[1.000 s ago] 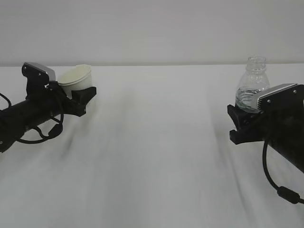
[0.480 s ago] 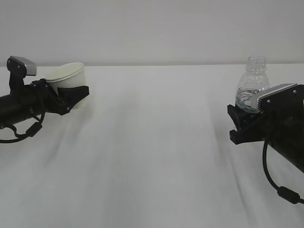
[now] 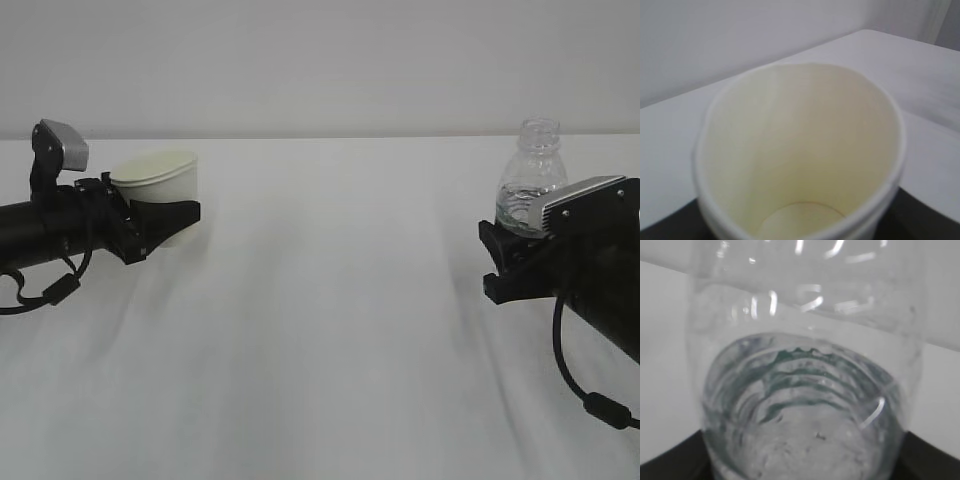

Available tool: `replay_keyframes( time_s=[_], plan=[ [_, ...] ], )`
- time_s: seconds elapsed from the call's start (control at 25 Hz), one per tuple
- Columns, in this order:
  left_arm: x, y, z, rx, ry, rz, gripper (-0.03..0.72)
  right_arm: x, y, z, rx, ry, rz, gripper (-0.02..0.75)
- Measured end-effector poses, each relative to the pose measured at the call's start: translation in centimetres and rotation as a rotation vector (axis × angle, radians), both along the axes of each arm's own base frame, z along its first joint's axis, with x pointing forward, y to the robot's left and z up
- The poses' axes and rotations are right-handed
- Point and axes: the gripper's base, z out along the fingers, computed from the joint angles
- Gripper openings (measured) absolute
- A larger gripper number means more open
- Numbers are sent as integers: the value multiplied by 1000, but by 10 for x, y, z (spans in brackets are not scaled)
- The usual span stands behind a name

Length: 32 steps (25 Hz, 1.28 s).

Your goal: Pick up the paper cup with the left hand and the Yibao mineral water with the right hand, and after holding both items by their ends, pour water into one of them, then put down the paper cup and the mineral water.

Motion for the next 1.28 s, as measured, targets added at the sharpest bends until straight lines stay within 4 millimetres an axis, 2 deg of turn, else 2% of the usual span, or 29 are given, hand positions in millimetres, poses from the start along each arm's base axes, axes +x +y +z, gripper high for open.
replay_keyframes(
  time_s=[0.48,0.96,1.28],
  plan=[
    [-13,-10,11,53,-6,-155,441,0,0,0,0,0,0,468],
    [-39,-74,11,80,-12,-402,440,0,0,0,0,0,2,468],
    [-49,-98,11,79,-32,-464,440,-1,3,0,-10,-2,34,468]
  ],
)
